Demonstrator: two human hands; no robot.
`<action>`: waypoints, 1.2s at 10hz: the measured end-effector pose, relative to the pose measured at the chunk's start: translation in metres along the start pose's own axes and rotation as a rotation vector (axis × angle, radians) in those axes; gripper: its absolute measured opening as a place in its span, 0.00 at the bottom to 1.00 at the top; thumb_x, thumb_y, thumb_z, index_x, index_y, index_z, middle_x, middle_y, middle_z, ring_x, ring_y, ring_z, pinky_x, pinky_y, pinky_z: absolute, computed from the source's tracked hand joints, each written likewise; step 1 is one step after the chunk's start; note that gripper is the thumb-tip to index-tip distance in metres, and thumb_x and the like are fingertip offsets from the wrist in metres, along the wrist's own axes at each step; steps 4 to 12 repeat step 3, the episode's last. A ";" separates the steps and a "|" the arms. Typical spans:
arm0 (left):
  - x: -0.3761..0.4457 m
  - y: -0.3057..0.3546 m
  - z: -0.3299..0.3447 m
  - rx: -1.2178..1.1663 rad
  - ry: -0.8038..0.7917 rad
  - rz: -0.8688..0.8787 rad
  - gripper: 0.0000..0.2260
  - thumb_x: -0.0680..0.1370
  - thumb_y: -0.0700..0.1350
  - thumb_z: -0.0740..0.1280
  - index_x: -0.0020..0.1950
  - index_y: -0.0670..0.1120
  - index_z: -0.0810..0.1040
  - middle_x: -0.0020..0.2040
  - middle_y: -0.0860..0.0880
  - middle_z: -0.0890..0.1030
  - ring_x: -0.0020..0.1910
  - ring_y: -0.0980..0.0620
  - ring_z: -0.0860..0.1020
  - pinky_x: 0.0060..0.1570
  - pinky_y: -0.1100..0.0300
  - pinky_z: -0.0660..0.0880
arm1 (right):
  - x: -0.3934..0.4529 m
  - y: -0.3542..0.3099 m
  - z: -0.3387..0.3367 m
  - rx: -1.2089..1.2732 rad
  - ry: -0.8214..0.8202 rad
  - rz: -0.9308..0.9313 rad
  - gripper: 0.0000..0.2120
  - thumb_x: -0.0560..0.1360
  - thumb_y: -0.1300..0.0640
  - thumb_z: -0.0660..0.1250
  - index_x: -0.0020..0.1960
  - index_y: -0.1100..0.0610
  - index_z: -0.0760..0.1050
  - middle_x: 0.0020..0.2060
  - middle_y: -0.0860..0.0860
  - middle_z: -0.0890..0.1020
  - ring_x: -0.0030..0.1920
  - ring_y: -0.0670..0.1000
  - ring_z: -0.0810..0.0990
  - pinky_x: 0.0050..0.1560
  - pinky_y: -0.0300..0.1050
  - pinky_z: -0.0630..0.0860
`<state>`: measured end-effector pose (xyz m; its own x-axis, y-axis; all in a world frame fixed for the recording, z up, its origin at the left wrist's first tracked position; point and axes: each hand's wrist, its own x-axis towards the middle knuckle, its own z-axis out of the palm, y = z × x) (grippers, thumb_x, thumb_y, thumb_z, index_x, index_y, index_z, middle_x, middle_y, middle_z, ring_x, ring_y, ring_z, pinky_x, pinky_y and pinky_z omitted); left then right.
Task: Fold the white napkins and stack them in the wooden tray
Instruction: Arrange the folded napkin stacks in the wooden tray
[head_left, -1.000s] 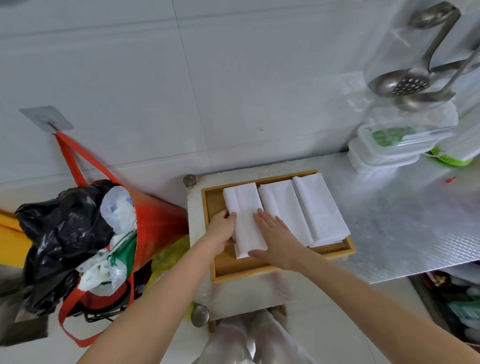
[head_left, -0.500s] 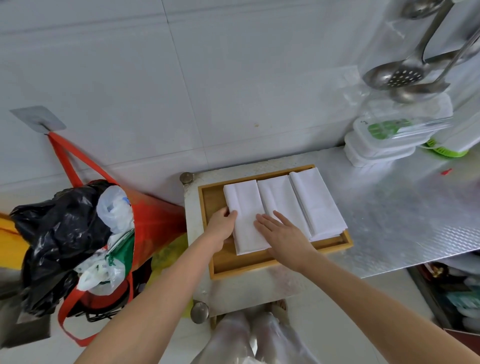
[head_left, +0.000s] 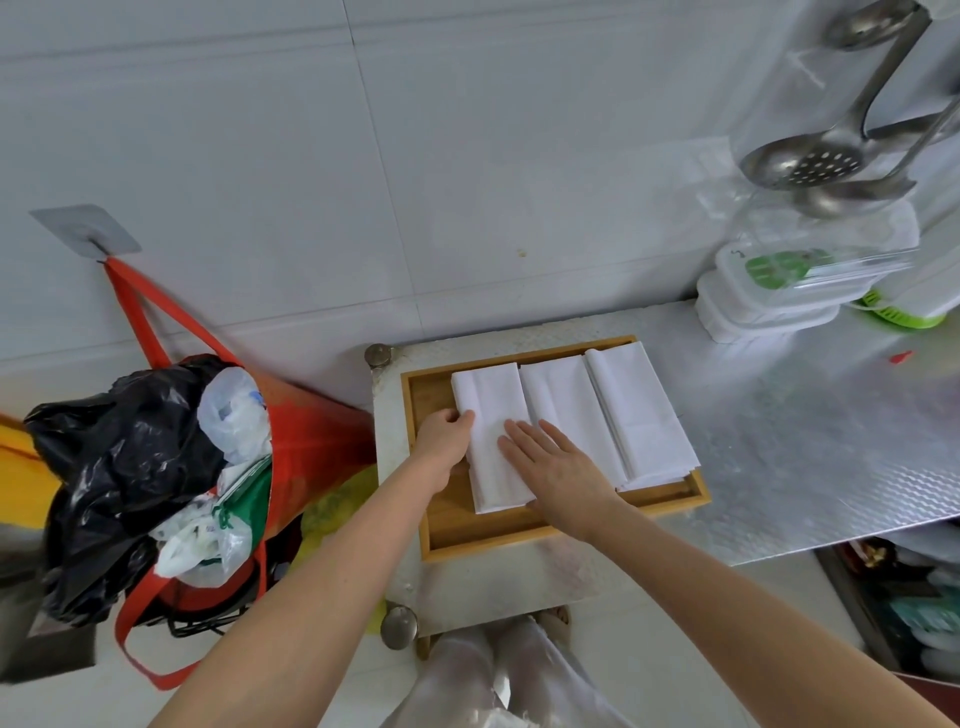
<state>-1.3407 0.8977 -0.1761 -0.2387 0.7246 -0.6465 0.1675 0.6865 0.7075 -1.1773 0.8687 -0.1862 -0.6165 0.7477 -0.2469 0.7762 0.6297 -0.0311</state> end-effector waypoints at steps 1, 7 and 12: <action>-0.002 0.000 -0.002 0.015 -0.011 0.009 0.15 0.82 0.50 0.59 0.67 0.46 0.71 0.62 0.45 0.75 0.53 0.49 0.74 0.56 0.51 0.74 | 0.001 0.001 0.000 -0.020 -0.017 0.001 0.38 0.77 0.53 0.67 0.77 0.55 0.46 0.78 0.54 0.48 0.78 0.54 0.46 0.70 0.49 0.33; -0.007 0.005 -0.024 0.294 -0.139 0.082 0.16 0.82 0.50 0.58 0.66 0.45 0.72 0.60 0.47 0.76 0.57 0.50 0.74 0.55 0.57 0.71 | 0.001 0.012 -0.016 0.084 -0.095 -0.001 0.36 0.76 0.45 0.66 0.77 0.50 0.51 0.78 0.50 0.51 0.77 0.50 0.48 0.74 0.53 0.33; -0.007 0.005 -0.024 0.294 -0.139 0.082 0.16 0.82 0.50 0.58 0.66 0.45 0.72 0.60 0.47 0.76 0.57 0.50 0.74 0.55 0.57 0.71 | 0.001 0.012 -0.016 0.084 -0.095 -0.001 0.36 0.76 0.45 0.66 0.77 0.50 0.51 0.78 0.50 0.51 0.77 0.50 0.48 0.74 0.53 0.33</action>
